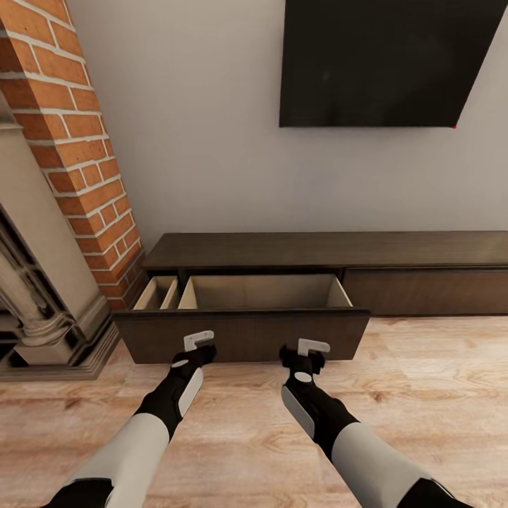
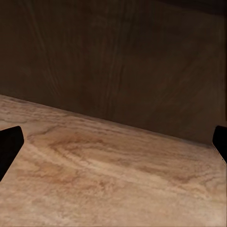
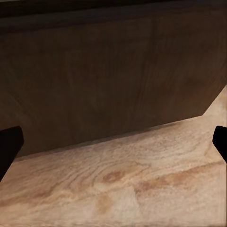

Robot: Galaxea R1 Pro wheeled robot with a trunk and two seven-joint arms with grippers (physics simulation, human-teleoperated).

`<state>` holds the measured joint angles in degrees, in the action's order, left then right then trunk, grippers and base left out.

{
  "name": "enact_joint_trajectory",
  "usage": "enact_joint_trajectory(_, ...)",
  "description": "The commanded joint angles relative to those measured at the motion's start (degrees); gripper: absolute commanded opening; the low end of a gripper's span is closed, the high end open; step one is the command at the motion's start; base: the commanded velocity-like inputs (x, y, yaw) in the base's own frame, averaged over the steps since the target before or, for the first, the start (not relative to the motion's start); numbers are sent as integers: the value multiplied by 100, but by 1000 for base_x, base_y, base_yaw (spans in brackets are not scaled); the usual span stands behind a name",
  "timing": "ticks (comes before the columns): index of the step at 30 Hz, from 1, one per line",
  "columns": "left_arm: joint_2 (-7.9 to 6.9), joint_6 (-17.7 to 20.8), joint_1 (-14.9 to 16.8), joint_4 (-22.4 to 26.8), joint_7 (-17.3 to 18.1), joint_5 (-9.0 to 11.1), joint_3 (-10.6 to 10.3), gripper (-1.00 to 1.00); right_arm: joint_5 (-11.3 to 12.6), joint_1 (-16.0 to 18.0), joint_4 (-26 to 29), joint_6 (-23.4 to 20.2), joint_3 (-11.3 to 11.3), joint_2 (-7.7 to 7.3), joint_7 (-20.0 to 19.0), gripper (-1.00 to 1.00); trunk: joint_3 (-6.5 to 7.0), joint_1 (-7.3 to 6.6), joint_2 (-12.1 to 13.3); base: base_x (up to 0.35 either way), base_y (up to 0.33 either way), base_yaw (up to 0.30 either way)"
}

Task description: Place each of the two pumpkins and all three candles from the living room inside a cabinet in the living room (use any cabinet), then make sure every cabinet is closed, and position the cauldron so it is next to a table in the living room.

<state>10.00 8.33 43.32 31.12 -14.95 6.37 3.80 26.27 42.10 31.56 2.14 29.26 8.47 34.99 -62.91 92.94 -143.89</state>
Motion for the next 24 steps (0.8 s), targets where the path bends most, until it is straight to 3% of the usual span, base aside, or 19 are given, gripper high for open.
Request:
enact_joint_trajectory(1,0,-24,-3,0,2,-1,0,100,-3,0,-35,3,-1,-1,-56,100,0,0,0,0,0,0)
enact_joint_trajectory(7,0,-108,-15,-3,35,-4,-11,100,19,7,-247,21,-29,0,-644,100,0,0,0,0,0,0)
enact_joint_trajectory(18,0,-106,-16,-2,49,-26,-73,100,27,9,-323,23,-52,-49,-762,100,0,0,0,13,1,0)
enact_joint_trajectory(24,-6,-120,-16,-7,46,-30,-702,100,35,9,-326,29,-60,-168,-765,100,0,0,0,205,59,0)
